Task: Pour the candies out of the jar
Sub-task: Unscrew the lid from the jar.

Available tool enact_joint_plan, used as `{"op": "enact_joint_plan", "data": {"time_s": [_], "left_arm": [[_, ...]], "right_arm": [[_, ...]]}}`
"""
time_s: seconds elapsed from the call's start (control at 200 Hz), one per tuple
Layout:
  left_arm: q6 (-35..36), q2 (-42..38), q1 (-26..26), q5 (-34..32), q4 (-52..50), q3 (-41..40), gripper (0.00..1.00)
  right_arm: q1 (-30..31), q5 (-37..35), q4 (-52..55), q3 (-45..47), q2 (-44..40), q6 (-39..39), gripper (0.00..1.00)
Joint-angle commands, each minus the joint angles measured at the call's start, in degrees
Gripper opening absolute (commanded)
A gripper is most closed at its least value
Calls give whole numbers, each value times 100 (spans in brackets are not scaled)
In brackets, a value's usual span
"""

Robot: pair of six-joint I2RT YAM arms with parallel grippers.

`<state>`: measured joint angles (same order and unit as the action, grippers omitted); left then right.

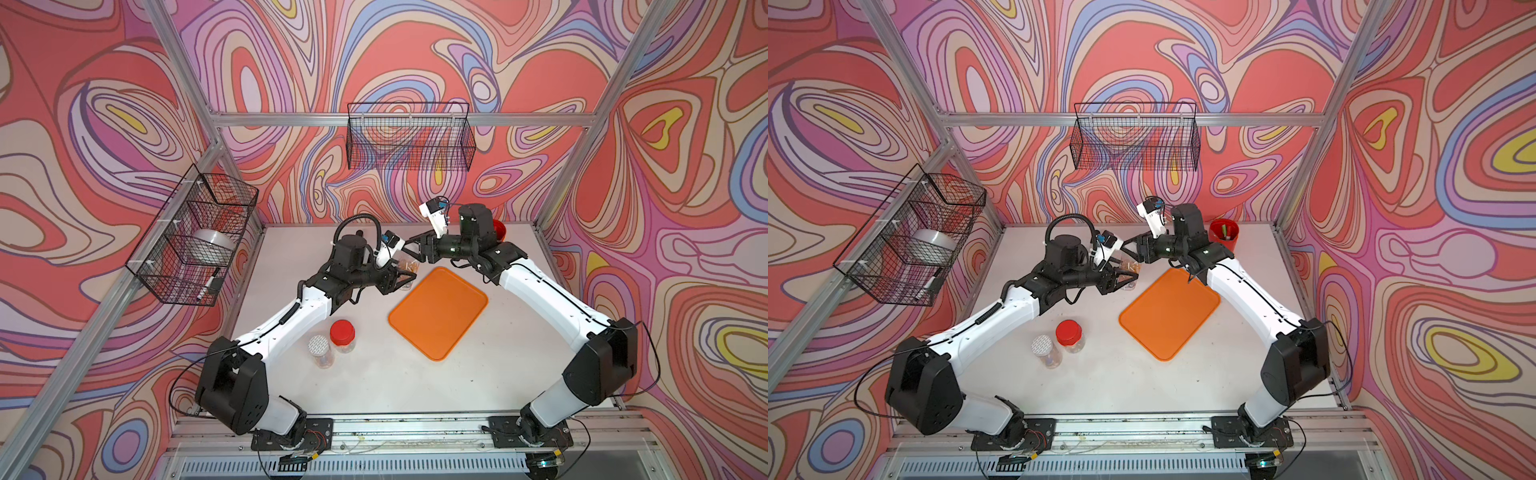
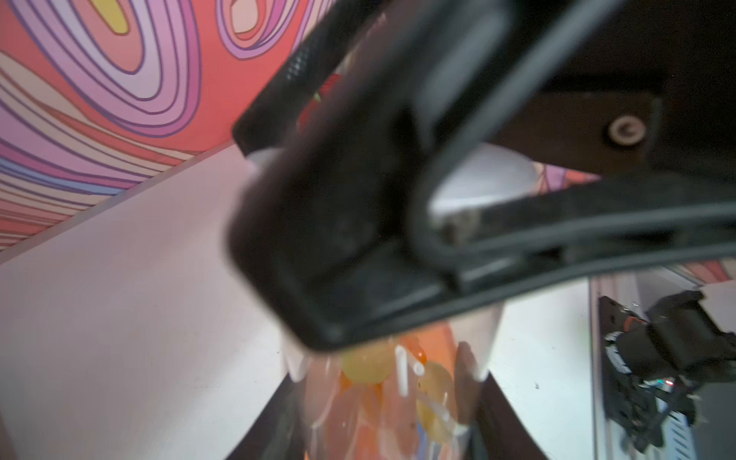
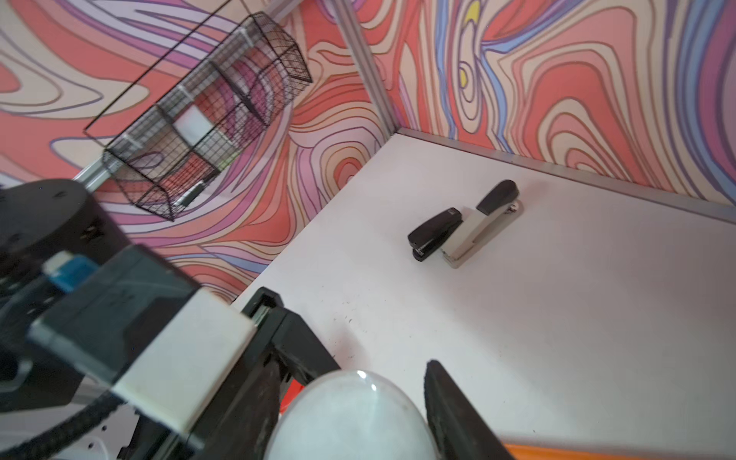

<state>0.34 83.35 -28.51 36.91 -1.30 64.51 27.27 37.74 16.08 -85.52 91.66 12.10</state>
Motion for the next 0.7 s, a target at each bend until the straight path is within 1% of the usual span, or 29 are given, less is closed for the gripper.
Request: {"op": "enact_joint_plan", "data": {"time_s": [0.0,0.21,0.321,0.396,0.421,0.486,0.516,0.596,0.691], "left_arm": [[-14,-299,-58,1135,705,0,0],[124,-338,-58,1024,543,0,0],[138,-320,-58,922,519,7,0],[164,-298,-63,829,463,15,0],[168,-293,-60,796,437,24,0],[175,-268,-59,686,412,30,0],[177,-259,-58,623,403,33,0],[194,-224,-58,447,375,49,0],[203,-159,-62,169,281,107,0]], "right_arm": [[105,1439,-100,139,-240,-392,24],[70,1490,15,94,-201,-366,23],[62,1315,45,27,-149,-277,24],[34,1122,19,-13,-108,-143,27],[27,1032,30,-38,-98,-98,30],[-12,703,79,-95,-75,43,41],[-41,534,127,-128,-73,104,49],[-97,174,196,-211,-87,274,62],[-138,-265,356,-341,-115,411,70]]}}
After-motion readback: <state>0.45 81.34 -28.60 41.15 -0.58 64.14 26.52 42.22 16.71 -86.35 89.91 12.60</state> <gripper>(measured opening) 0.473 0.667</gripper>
